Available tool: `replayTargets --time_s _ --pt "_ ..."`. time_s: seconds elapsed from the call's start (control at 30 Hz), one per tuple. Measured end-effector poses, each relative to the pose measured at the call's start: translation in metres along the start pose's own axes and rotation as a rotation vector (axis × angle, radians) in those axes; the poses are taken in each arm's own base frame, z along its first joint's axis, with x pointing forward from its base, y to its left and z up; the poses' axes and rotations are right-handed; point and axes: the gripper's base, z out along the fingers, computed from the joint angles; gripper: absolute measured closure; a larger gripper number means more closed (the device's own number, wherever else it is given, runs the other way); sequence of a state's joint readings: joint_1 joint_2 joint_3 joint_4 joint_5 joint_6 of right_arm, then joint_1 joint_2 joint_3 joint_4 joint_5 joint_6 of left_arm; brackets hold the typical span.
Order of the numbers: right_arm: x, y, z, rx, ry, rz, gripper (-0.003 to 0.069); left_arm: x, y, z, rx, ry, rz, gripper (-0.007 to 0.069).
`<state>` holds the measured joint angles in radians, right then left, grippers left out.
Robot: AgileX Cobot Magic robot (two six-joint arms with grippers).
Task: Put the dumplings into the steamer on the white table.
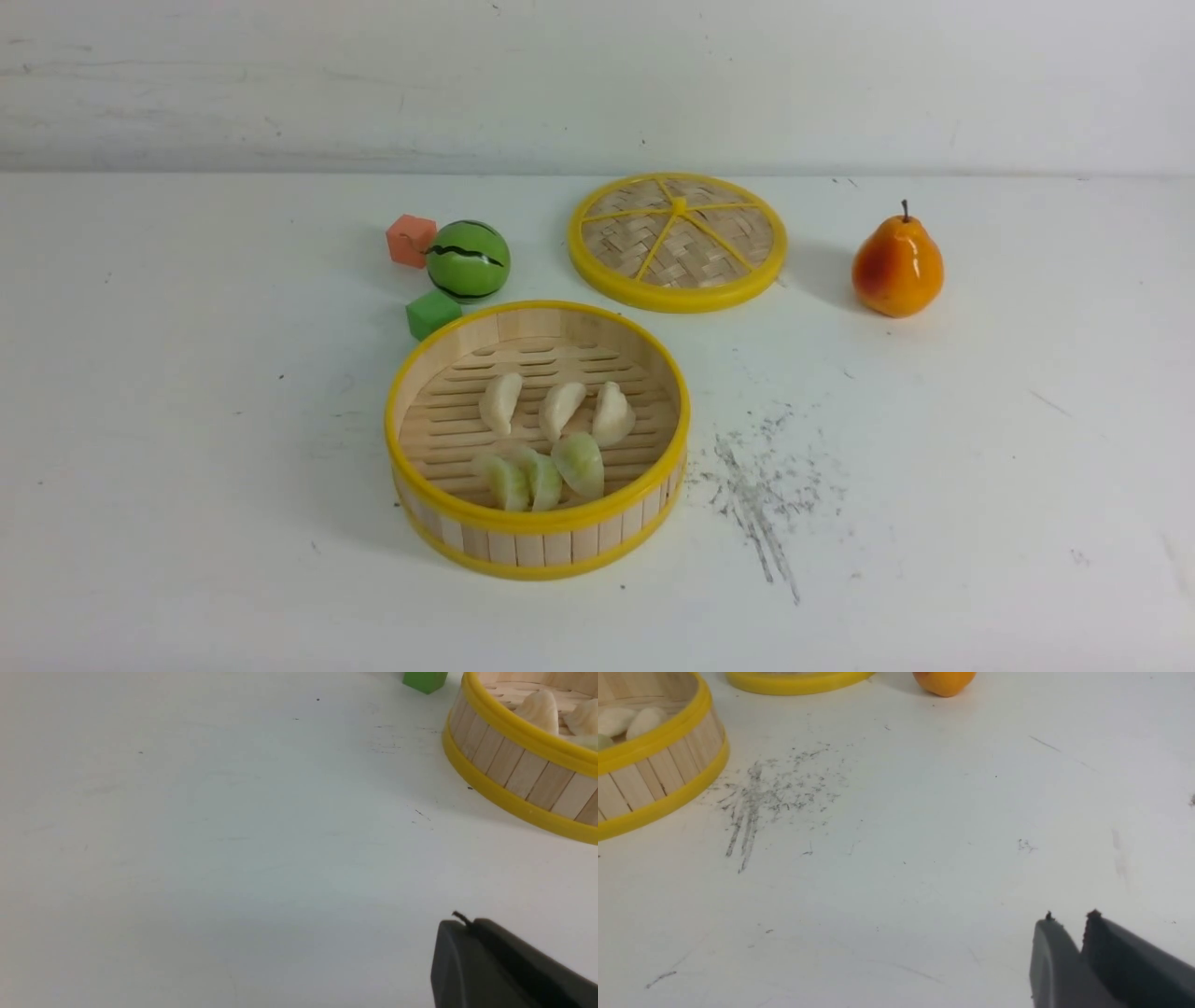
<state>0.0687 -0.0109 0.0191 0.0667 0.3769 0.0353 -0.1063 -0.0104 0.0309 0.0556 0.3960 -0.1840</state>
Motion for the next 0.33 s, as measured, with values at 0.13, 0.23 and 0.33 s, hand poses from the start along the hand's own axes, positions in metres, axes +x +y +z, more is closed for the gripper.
replayTargets --time_s 0.13,0.23,0.33 --pt "0.0 0.0 0.0 0.0 0.0 0.0 0.0554 0.0 0.0 0.0 0.0 0.0 0.0 0.0629" --pt "0.0 0.0 0.0 0.0 0.0 0.0 0.0549 0.0 0.0 0.0 0.0 0.0 0.0 0.0627" --pt "0.0 0.0 0.0 0.0 0.0 0.0 0.0545 0.0 0.0 0.0 0.0 0.0 0.0 0.0626"
